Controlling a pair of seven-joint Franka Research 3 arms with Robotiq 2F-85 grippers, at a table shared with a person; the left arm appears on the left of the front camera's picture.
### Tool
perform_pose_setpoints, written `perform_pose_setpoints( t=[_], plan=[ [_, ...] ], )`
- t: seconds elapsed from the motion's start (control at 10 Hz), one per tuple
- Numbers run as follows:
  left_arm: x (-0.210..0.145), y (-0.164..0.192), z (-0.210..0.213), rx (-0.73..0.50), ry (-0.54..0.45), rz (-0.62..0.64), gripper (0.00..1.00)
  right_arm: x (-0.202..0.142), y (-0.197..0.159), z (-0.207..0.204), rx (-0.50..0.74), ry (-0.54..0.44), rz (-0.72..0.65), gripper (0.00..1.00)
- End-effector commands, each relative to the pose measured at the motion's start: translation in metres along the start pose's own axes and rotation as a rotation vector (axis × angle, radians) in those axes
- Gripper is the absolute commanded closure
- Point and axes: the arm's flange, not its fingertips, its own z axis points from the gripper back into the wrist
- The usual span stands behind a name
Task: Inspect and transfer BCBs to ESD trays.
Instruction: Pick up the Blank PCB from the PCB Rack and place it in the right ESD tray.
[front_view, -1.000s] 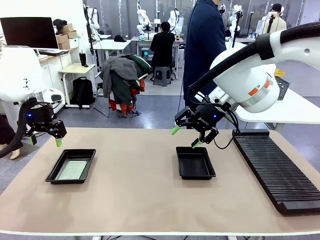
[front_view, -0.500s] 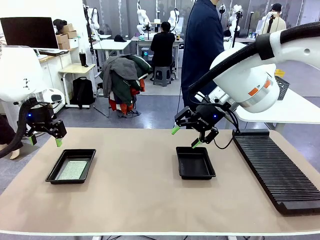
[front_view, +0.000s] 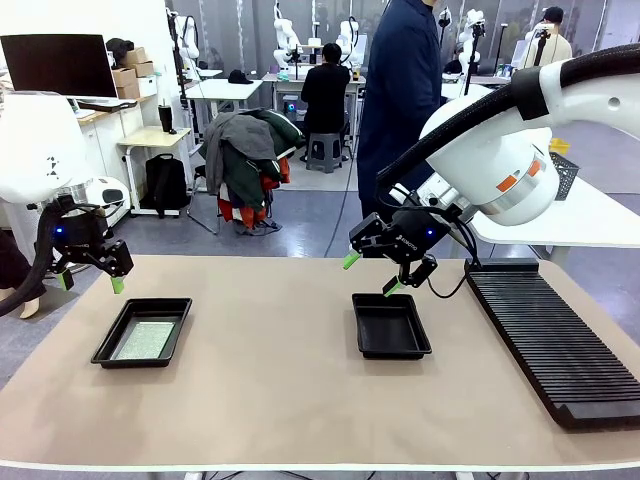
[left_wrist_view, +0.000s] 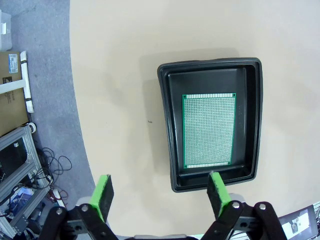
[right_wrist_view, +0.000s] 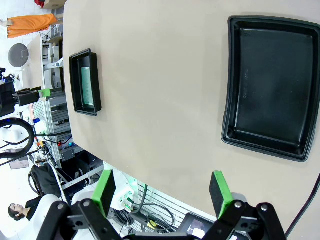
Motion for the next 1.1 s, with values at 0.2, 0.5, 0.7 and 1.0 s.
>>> perform_pose_setpoints(
  t=[0.2, 0.5, 0.7, 1.0],
  plan=[
    [0.0, 0.0013, -0.0017, 0.0, -0.005, 0.004, 0.0, 0.0019, 0.002, -0.0028, -0.013, -0.012, -0.02, 0.0],
    [0.0, 0.0013, -0.0017, 0.0, -0.005, 0.004, 0.0, 0.0019, 0.002, -0.0028, -0.013, -0.012, -0.02, 0.0],
    [0.0, 0.0013, -0.0017, 0.0, -0.005, 0.004, 0.0, 0.0019, 0.002, -0.0028, -0.013, -0.012, -0.02, 0.0],
    [0.0, 0.0013, -0.0017, 0.0, -0.005, 0.004, 0.0, 0.0019, 0.002, -0.0028, -0.013, -0.012, -0.02, 0.0]
  ],
)
